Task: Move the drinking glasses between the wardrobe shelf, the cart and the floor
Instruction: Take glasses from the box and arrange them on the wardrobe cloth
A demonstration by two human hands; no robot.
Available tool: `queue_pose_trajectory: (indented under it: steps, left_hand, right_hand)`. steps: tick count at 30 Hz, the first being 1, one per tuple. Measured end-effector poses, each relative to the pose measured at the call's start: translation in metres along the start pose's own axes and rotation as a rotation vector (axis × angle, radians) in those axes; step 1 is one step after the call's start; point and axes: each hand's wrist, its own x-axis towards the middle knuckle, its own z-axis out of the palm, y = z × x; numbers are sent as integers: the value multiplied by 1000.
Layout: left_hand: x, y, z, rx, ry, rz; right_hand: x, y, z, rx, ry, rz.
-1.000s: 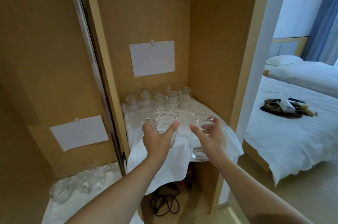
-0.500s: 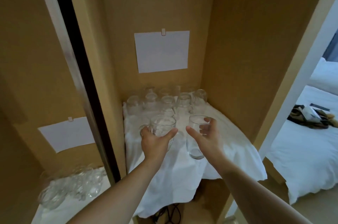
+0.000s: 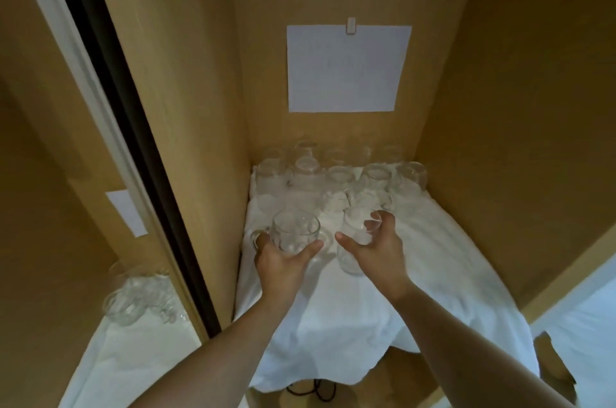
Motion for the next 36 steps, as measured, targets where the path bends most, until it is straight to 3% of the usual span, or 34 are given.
queue_pose_trajectory:
  steps: [15, 23, 28, 32, 36]
  left_hand:
    - [-36, -16, 21, 78, 245, -46]
    - [-65, -14, 28, 201, 260, -101]
    - [-84, -15, 21, 394, 423, -121]
    - [-92, -6, 7, 275, 572, -98]
    - [-74, 3, -8, 151, 428, -143]
  right_hand:
    - [36, 40, 1, 20, -309, -85]
    - [36, 60, -6, -9, -406, -99]
    - [40, 68, -7, 1, -455, -97]
    - [42, 74, -8, 10, -476, -102]
    - [41, 81, -8, 15, -490, -75]
